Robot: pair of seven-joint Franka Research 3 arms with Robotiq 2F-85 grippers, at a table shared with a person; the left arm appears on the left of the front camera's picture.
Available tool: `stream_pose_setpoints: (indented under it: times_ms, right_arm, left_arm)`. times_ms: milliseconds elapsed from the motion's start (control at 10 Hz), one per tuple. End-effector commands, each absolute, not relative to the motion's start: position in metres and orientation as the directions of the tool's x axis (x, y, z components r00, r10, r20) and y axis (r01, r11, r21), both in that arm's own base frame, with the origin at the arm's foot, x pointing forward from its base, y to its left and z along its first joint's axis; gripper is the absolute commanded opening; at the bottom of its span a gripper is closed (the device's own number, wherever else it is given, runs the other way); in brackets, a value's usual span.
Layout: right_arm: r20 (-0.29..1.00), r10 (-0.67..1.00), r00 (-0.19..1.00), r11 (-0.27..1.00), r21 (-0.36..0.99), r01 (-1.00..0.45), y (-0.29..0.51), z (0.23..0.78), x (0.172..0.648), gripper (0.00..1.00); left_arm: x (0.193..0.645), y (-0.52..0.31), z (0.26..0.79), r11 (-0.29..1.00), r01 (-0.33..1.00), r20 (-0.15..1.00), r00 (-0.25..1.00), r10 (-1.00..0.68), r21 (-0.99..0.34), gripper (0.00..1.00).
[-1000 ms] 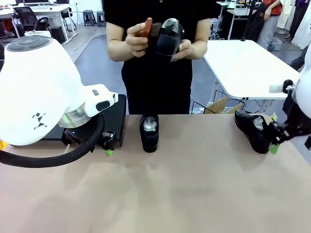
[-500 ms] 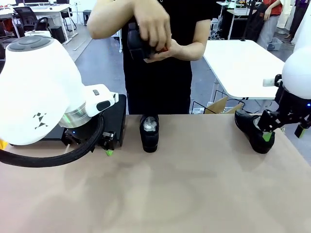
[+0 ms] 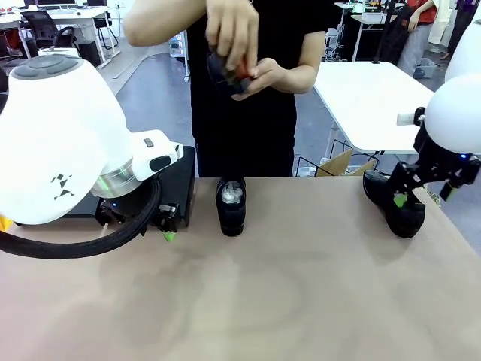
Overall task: Organize the shoes by placing them on the stand.
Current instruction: Pick up one Shoe and place it in the middle of the table.
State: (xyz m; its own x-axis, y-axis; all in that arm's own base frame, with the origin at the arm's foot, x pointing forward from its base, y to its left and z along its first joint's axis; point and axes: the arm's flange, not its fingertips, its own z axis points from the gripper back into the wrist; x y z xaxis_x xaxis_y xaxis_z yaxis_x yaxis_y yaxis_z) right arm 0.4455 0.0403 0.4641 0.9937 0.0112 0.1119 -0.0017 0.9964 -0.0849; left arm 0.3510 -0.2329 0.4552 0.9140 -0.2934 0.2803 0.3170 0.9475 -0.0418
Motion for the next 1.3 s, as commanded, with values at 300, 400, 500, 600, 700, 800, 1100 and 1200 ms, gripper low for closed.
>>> stream_pose_setpoints:
  times_ms: [300,400,500,600,700,800,1100,1200]
  right_arm:
    - [0.048,0.06,0.997,0.998,0.009,-0.06,0.015,0.416,0.552,1.0]
    - [0.037,0.076,0.996,0.996,0.043,-0.078,0.013,0.408,0.56,1.0]
    - [0.017,0.083,0.996,0.996,0.044,-0.083,0.012,0.4,0.566,1.0]
    - [-0.001,0.077,0.997,0.996,0.051,-0.077,0.01,0.389,0.571,1.0]
    - [-0.015,0.061,0.998,0.996,0.059,-0.06,0.007,0.38,0.572,1.0]
    - [-0.014,0.055,0.998,0.997,0.047,-0.054,0.004,0.373,0.572,1.0]
    - [0.01,0.056,0.998,0.997,0.05,-0.057,-0.005,0.362,0.573,1.0]
    - [-0.002,0.054,0.999,0.997,0.051,-0.054,-0.008,0.358,0.575,1.0]
  left_arm:
    - [0.352,-0.233,0.457,0.952,0.304,0.282,0.918,-0.28,-0.043,0.61]
    - [0.352,-0.233,0.457,0.952,0.304,0.282,0.918,-0.28,-0.043,0.61]
    - [0.352,-0.233,0.457,0.952,0.304,0.282,0.918,-0.28,-0.043,0.61]
    - [0.352,-0.233,0.457,0.952,0.304,0.282,0.918,-0.28,-0.043,0.61]
    - [0.352,-0.233,0.457,0.952,0.304,0.282,0.918,-0.28,-0.043,0.61]
    - [0.352,-0.233,0.457,0.952,0.304,0.282,0.918,-0.28,-0.043,0.61]
    - [0.352,-0.233,0.457,0.952,0.304,0.282,0.918,-0.28,-0.043,0.61]
    - [0.352,-0.233,0.457,0.952,0.304,0.282,0.918,-0.28,-0.043,0.61]
